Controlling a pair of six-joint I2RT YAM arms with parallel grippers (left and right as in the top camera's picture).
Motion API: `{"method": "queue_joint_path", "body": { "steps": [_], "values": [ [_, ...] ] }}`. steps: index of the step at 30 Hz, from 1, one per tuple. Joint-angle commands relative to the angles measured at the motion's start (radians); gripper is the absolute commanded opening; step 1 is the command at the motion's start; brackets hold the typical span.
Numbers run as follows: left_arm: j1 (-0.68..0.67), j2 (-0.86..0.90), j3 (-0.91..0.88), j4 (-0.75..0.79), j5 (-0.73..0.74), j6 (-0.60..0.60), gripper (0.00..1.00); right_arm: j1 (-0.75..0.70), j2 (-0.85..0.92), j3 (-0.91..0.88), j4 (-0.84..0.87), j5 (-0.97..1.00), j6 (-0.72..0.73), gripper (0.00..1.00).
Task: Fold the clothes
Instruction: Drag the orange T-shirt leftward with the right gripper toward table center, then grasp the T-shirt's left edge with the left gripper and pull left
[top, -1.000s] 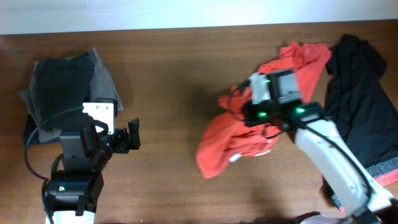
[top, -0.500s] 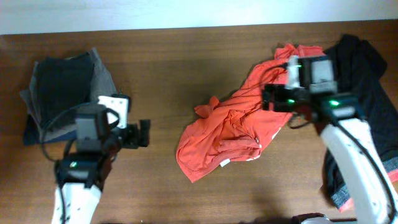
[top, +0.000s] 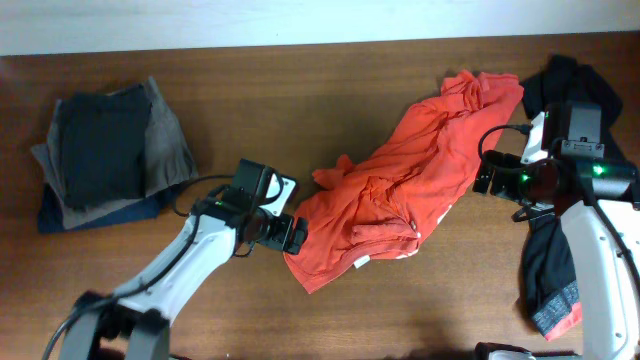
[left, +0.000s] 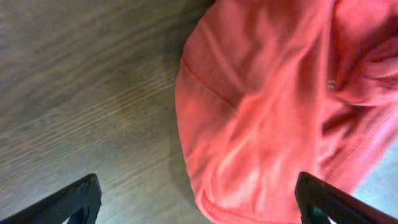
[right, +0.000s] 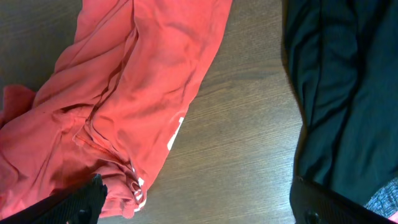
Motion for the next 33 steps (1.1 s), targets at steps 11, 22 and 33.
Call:
{"method": "queue_joint_path", "body": {
  "steps": [11,22,33],
  "values": [
    [-0.003,0.15,0.015,0.119,0.015,-0.006,0.21,-0.005,-0.003,0.008,-0.007,0.01,-0.013,0.99],
    [0.032,0.121,0.086,0.127,-0.201,-0.006,0.01,-0.005,-0.003,0.008,-0.015,0.01,-0.014,0.99],
    [0.377,0.1,0.41,0.179,-0.212,-0.026,0.99,-0.005,-0.003,0.008,-0.015,0.01,-0.017,0.99]
  ]
}}
